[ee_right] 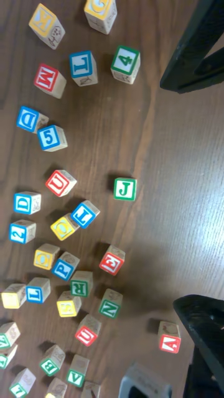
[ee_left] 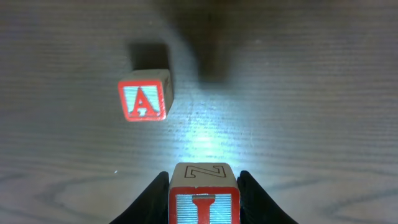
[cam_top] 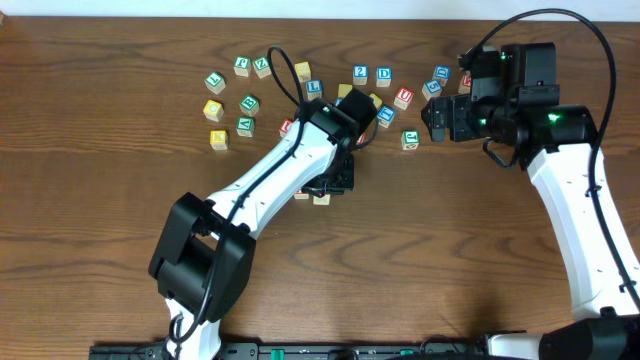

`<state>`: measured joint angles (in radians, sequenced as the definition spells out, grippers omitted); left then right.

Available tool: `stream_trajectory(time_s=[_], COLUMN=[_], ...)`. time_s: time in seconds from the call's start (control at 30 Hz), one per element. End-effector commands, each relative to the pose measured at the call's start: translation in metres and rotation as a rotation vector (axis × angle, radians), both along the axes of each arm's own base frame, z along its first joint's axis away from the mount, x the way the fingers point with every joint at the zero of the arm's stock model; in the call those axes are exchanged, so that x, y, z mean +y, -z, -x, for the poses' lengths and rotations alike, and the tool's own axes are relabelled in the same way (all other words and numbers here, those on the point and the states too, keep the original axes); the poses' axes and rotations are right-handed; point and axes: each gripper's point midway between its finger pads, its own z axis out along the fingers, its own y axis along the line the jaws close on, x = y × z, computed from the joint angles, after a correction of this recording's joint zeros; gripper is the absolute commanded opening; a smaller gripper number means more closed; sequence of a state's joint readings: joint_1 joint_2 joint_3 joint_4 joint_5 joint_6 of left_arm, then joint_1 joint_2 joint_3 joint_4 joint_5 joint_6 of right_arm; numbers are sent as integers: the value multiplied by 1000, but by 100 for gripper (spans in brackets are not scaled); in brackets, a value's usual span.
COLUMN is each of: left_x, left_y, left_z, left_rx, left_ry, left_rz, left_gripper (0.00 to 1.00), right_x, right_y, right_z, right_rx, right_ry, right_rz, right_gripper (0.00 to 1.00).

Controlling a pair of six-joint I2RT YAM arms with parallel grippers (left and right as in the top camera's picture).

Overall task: Spell out AI2
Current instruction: 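Place the red I block right of the A block and release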

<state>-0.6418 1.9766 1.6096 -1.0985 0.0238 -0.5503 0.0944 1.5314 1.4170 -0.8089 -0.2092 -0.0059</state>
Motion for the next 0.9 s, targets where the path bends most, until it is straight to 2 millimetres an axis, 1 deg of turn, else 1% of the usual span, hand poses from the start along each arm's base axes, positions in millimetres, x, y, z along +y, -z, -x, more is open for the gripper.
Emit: stream_trajectory(time_s=[0.0, 0.17, 0.23, 0.4, 0.5, 0.57, 0.67, 0.87], left_x=[3, -4, -8, -8, -2, 3, 1, 1], left_y=[12, 28, 34, 47, 49, 48, 47, 56], left_z=[5, 9, 7, -2, -6, -13, -21, -22], left_rx=[10, -9, -37, -108, -137, -176, -215, -231], left_ry=[-36, -26, -15, -7, -27, -46, -50, -52], left_rz=[-14, -3, -1, -18, -41, -70, -64, -55], left_gripper=[24, 24, 24, 24, 24, 24, 24, 24], right_x=[-9, -24, -28, -30, -30, -30, -30, -30], right_y=[1, -3, -3, -3, -3, -2, -3, -2], right_z=[-4, -10, -11, -11, -11, -11, -11, -10], right_rx=[-8, -20, -23, -22, -22, -22, -22, -18], right_ry=[24, 86, 97, 102, 102, 101, 101, 102], right_rz=[-1, -21, -23, -22, -22, -22, -23, -22], right_gripper=[99, 99, 99, 99, 99, 99, 99, 99])
